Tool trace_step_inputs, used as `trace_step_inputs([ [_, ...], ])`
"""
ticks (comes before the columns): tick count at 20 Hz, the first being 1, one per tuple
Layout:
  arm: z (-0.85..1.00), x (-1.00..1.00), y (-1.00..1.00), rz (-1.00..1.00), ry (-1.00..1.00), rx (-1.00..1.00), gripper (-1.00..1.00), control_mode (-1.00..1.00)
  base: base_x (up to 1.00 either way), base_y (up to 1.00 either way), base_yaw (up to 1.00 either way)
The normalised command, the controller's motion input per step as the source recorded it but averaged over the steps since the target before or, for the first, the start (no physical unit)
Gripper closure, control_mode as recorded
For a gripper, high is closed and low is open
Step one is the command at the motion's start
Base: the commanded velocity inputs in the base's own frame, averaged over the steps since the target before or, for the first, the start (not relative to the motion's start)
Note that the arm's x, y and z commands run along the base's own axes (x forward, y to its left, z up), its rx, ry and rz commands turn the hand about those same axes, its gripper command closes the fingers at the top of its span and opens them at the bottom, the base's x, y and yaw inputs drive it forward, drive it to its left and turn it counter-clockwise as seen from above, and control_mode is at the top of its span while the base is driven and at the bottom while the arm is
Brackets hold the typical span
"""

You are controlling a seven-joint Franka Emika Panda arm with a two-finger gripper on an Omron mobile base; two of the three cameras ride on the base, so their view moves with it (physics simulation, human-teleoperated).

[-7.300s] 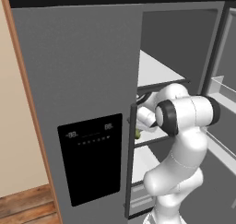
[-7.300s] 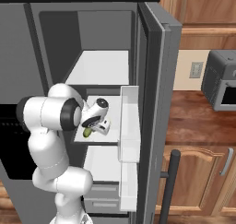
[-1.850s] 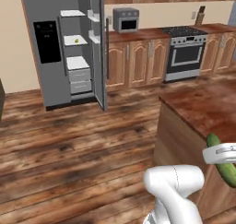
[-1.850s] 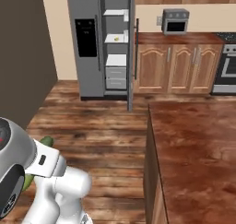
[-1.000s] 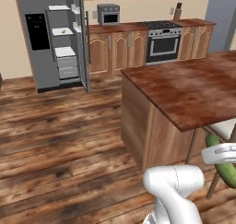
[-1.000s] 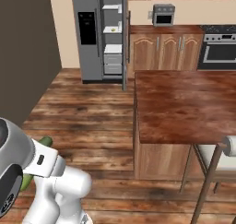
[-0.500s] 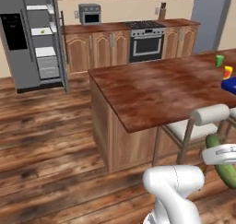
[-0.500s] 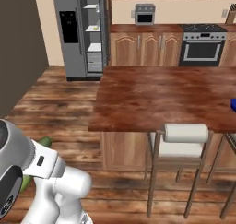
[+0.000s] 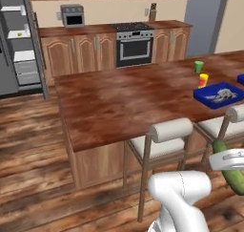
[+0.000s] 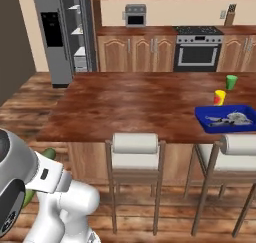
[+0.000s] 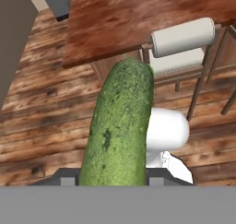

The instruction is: Gather the lemon wedge and cucumber from the fridge and place them on a tray on the dining counter. Then gather the fishs from the fridge and place them on the other tray.

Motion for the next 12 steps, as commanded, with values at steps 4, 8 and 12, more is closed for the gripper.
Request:
trace_step_inputs([
  [4,0.0,0.0,0.0,0.0,0.0,0.0,1.0,1.0,0.11,-1.0,-0.01],
  [8,0.0,0.0,0.0,0.0,0.0,0.0,1.0,1.0,0.1,-1.0,-0.01],
  [12,0.0,0.0,0.0,0.0,0.0,0.0,1.0,1.0,0.13,-1.0,0.0],
])
